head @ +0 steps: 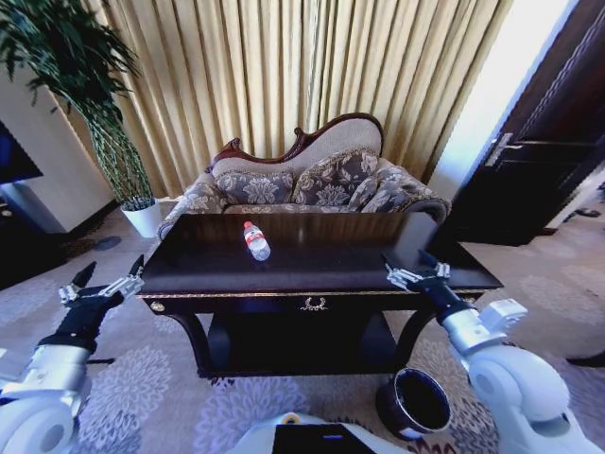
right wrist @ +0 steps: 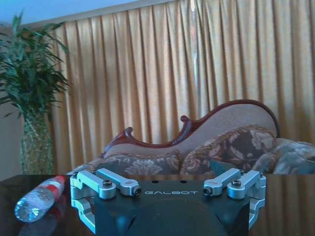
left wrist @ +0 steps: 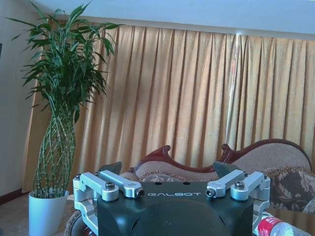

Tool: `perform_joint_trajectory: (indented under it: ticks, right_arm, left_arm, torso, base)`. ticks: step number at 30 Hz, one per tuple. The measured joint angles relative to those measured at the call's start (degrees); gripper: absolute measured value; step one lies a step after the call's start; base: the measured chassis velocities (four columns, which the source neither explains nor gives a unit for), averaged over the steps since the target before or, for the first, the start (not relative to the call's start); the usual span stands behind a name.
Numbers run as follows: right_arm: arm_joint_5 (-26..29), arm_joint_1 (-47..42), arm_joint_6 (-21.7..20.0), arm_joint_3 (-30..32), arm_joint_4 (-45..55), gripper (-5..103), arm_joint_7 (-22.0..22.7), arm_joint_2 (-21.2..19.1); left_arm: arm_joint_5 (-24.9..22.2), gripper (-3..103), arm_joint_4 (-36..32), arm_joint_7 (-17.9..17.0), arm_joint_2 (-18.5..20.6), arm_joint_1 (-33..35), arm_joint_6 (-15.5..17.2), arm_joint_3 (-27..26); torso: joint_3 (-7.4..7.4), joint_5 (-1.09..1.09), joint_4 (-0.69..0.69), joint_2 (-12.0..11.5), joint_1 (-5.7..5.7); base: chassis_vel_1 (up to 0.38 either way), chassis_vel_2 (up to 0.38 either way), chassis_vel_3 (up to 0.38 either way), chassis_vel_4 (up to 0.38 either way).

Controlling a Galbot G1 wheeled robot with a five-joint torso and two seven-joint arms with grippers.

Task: Move to the front of the table and place the trash on the table into the trash bin.

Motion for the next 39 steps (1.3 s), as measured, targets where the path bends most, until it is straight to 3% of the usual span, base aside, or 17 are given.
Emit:
perform_joint_trajectory:
  ticks: [4, 10, 14, 17, 18, 20, 21, 23, 30, 32, 39]
  right_arm:
    - [0.06, 0.70, 0.32, -0.11, -0.69, 100, 0.08, -1.32]
    - [0.24, -0.42, 0.43, 0.45, -1.36, 100, 0.34, -3.12]
    - [0.88, -1.35, 0.40, 0.90, -0.89, 100, 0.91, -4.22]
    - [1.54, -2.23, 0.36, 1.50, -0.59, 100, 2.28, -4.95]
    - [1.54, -2.23, 0.36, 1.50, -0.59, 100, 2.28, -4.95]
    - [1.50, -2.45, 0.36, 1.50, -0.92, 100, 2.53, -4.53]
    - [1.50, -2.45, 0.36, 1.50, -0.92, 100, 2.53, -4.53]
    - [1.00, -2.66, 0.35, 1.14, -1.39, 100, 2.61, -3.81]
    - [-0.63, -3.53, 0.34, 1.46, -2.00, 100, 2.64, -3.68]
    - [-0.74, -3.98, 0.34, 1.84, -2.06, 100, 2.98, -3.76]
    - [-0.96, -4.44, 0.28, 1.43, -1.63, 100, 4.02, -3.11]
  left_arm:
    - [-0.02, 100, 0.00, -0.46, 0.16, 0.10, -0.01, 0.13]
    - [-0.39, 100, 0.00, -6.83, 4.23, -0.95, 0.25, 3.81]
    - [-1.55, 100, 0.00, -7.72, 6.28, -1.29, 1.22, 4.22]
    - [-5.45, 100, 0.00, -11.63, 11.57, -2.95, 3.73, 4.68]
    - [-5.45, 100, 0.00, -11.63, 11.57, -2.95, 3.73, 4.68]
    - [-8.96, 100, 0.16, -16.88, 17.91, -6.37, 4.39, 6.38]
    - [-8.96, 100, 0.16, -16.88, 17.91, -6.37, 4.39, 6.38]
    - [-11.32, 100, 1.54, -20.80, 22.70, -9.91, 4.78, 8.75]
    - [-13.01, 100, 5.00, -24.17, 26.15, -15.50, 6.10, 13.62]
    - [-16.57, 100, 6.85, -26.62, 28.87, -19.53, 7.01, 15.91]
    - [-22.53, 100, 11.35, -28.95, 34.49, -27.49, 7.47, 20.12]
  torso:
    - [0.00, 0.00, 0.01, 0.01, 0.00]
    - [0.00, 0.00, -0.02, 0.01, 0.00]
    - [0.00, 0.00, 0.00, 0.01, 0.00]
    - [0.00, 0.00, 0.01, 0.01, -0.01]
    - [0.00, 0.00, 0.01, 0.01, -0.01]
    - [0.00, 0.01, -0.02, 0.01, 0.00]
    - [0.00, 0.01, -0.02, 0.01, 0.00]
    - [0.00, 0.01, -0.03, 0.00, 0.00]
    - [0.00, -0.02, 0.00, 0.00, 0.00]
    - [0.00, 0.00, 0.00, 0.01, 0.00]
    - [0.00, 0.00, 0.00, 0.00, 0.00]
  base:
    - [0.000, 0.000, 0.000, 0.000]
    - [0.000, 0.000, 0.000, 0.000]
    - [0.000, 0.000, 0.000, 0.000]
    - [0.000, 0.000, 0.000, 0.000]
    - [0.000, 0.000, 0.000, 0.000]
    - [0.000, 0.000, 0.000, 0.000]
    - [0.000, 0.000, 0.000, 0.000]
    - [0.000, 0.000, 0.000, 0.000]
    - [0.000, 0.000, 0.000, 0.000]
    - [0.000, 0.000, 0.000, 0.000]
    - [0.000, 0.000, 0.000, 0.000]
